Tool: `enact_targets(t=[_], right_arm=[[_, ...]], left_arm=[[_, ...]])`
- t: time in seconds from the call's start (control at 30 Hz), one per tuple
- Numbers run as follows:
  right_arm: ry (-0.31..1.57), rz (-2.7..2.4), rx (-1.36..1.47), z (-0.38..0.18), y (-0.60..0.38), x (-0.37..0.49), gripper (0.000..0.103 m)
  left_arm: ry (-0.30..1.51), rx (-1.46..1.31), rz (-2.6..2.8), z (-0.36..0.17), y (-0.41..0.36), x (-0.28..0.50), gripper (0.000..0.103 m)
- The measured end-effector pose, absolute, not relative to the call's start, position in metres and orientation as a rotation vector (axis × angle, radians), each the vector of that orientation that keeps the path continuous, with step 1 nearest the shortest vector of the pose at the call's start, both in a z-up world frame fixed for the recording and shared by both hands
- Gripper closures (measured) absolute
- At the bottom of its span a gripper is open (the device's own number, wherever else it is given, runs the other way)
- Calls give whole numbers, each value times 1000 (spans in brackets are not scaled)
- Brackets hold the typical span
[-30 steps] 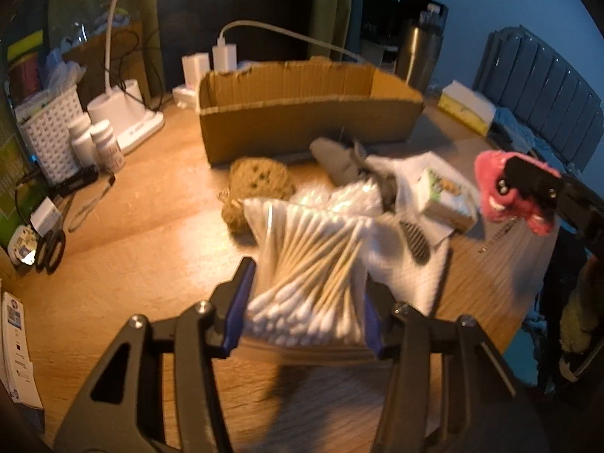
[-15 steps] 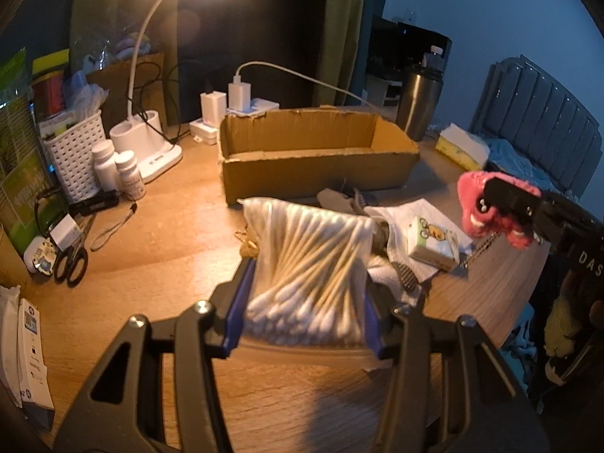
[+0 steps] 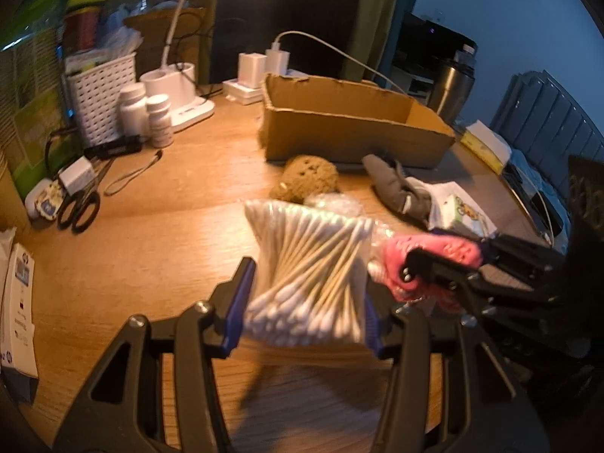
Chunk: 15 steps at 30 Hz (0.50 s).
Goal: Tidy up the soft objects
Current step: 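Lift the pink plush toy with the right gripper while the left gripper lifts the cotton swab bag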
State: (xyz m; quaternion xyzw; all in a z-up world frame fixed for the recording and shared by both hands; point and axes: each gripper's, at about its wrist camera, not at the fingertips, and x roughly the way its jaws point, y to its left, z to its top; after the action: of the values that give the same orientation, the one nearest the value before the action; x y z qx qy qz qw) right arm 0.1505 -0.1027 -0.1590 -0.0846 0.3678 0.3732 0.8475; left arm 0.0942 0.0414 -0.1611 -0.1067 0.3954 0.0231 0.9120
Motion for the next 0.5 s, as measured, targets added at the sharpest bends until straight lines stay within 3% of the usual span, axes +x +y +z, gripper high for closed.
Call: enact_targets(t=[0.27, 0.5], right_arm=[[818, 738, -209, -171, -100, 157, 68], [748, 720, -192, -145, -108, 158, 69]], left_arm=[[789, -252, 74, -158, 65, 88, 51], [735, -243, 72, -138, 69, 97, 51]])
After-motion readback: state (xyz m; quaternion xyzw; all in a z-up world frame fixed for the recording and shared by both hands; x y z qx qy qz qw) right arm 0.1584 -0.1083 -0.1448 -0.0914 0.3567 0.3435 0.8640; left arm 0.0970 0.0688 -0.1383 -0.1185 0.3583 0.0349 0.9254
